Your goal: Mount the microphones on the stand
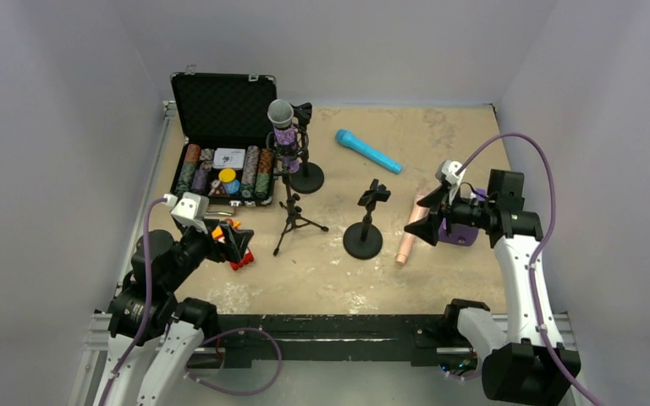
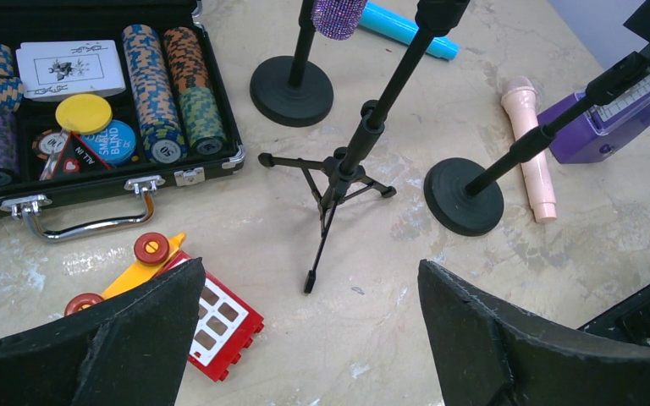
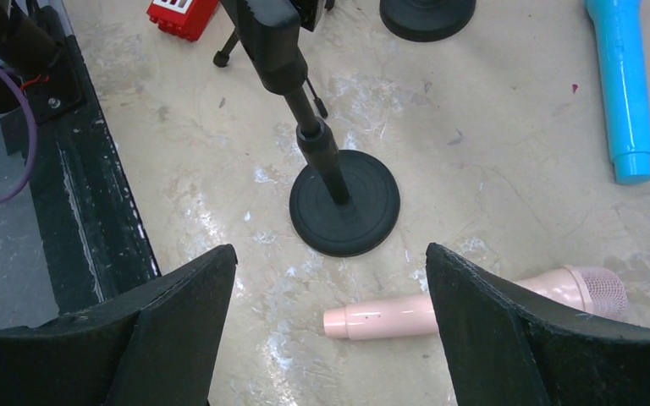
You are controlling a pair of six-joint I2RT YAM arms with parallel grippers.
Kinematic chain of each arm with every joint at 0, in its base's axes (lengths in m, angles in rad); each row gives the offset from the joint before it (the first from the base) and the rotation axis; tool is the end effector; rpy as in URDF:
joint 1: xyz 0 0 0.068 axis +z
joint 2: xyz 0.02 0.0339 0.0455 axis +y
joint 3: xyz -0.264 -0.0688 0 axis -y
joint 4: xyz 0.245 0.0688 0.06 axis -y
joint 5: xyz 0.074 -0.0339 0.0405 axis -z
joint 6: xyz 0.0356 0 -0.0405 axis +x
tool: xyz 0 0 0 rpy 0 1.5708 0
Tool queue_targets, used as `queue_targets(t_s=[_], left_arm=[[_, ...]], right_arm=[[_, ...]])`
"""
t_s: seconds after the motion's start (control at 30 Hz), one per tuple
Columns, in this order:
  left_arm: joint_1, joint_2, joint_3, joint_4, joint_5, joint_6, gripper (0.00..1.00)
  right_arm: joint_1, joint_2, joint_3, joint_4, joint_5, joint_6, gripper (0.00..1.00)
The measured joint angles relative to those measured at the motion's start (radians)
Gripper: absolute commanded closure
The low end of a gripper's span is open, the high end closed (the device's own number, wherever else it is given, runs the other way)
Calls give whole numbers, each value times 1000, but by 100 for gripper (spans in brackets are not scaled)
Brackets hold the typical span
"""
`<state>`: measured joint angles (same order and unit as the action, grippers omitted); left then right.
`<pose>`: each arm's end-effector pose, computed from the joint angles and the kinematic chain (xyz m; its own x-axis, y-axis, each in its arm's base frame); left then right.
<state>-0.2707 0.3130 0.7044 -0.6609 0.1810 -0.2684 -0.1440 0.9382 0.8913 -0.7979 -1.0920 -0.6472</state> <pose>0.0730 -0.0269 0.3147 -0.3615 -0.1704 -0.9167 0.3468 0.8880 -0.3018 0.1742 0.0067 0.3073 -0.2787 -0.2403 -0.9298 -0.8587 0.4959 0.1292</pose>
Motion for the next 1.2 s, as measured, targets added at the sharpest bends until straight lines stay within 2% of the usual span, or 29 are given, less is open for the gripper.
queue_targets(t_s=[0.87,1.2], left_arm=[[0,0,0,0,-3,0,1],[0,0,0,0,-6,0,1]], right_arm=[[0,138,-39,117,2,102,16],[0,220,-45,174,53,173,16]])
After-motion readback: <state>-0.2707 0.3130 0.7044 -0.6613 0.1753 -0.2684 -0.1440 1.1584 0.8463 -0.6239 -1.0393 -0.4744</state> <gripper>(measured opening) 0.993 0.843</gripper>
